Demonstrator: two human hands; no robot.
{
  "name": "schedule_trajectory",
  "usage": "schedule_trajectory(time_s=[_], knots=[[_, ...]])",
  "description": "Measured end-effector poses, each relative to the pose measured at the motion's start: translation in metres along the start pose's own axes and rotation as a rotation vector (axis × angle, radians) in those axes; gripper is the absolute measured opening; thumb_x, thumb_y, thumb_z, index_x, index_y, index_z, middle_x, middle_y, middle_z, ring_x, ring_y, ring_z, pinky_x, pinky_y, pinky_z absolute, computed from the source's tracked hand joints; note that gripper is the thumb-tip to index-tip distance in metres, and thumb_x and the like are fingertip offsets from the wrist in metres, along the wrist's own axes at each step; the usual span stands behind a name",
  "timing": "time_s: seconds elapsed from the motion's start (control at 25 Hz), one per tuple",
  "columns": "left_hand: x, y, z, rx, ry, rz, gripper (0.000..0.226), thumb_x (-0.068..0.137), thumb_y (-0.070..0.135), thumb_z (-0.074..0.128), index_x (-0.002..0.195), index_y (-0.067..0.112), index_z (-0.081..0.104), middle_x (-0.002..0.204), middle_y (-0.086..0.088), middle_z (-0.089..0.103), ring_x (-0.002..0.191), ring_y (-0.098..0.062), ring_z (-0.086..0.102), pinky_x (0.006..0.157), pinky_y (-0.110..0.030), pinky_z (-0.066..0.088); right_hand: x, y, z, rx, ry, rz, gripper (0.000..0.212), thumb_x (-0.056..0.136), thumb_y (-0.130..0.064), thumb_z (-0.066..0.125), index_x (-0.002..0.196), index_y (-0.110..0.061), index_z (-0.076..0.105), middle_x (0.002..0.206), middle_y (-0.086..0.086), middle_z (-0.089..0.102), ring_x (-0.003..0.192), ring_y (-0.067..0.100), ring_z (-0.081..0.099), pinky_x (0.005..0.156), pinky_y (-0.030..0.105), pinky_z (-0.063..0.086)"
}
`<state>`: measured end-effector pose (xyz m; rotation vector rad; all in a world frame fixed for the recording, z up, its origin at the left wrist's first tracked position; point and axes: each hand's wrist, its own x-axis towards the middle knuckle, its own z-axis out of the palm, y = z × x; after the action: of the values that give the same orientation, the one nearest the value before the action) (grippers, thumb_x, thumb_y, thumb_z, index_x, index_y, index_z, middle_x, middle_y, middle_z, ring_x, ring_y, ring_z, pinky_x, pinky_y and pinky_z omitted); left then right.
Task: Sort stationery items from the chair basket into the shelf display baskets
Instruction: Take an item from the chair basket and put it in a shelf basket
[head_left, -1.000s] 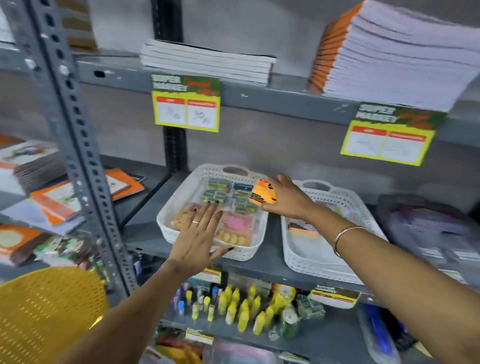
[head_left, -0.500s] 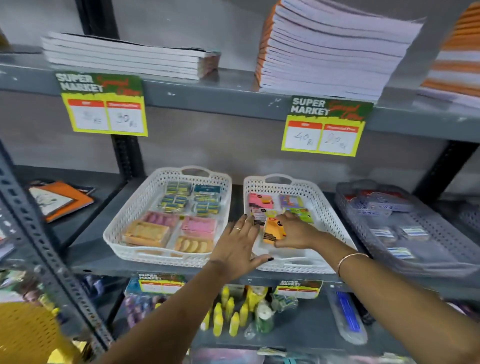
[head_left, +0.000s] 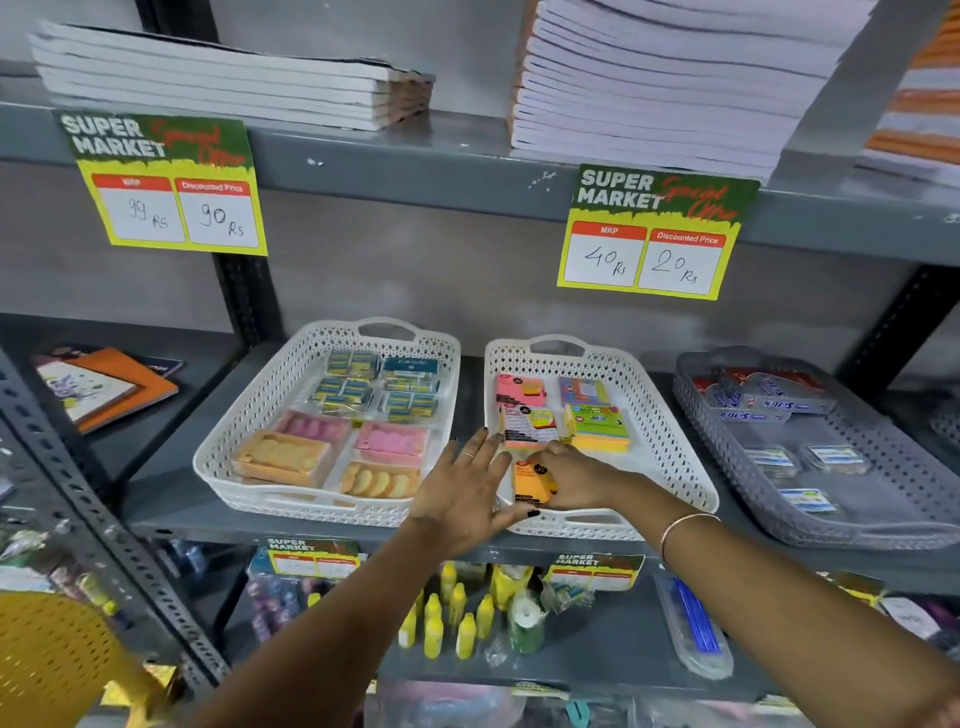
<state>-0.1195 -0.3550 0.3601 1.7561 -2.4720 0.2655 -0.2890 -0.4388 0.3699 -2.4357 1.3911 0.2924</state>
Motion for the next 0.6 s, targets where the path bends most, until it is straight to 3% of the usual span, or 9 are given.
schedule_trajectory(time_s=[0.28, 0.6], knots=[[-0.002, 0.0, -0.002, -0.012, 0.011, -0.005, 0.084, 0.081, 0.068, 0.0, 0.141, 0.016, 0.027, 0.154, -0.009, 0.015, 0.14, -0.022, 0.005, 0.111, -0.041, 0.01, 0.006, 0.0, 0.002, -0.048, -0.018, -0.026, 0.077, 0.079, -0.036, 0.067, 0.142, -0.017, 0.025, 0.142, 0.014, 0.031, 0.134, 0.032, 0.026, 0.112, 0.043, 0.029], [-0.001, 0.0, 0.0, -0.042, 0.053, 0.003, 0.109, 0.065, 0.077, -0.024, 0.143, 0.018, 0.023, 0.155, -0.007, 0.013, 0.14, -0.023, 0.006, 0.111, -0.042, 0.01, 0.003, 0.005, -0.011, 0.011, -0.015, -0.02, 0.087, 0.073, -0.036, 0.073, 0.143, -0.019, 0.024, 0.144, 0.014, 0.03, 0.135, 0.031, 0.026, 0.111, 0.042, 0.029]])
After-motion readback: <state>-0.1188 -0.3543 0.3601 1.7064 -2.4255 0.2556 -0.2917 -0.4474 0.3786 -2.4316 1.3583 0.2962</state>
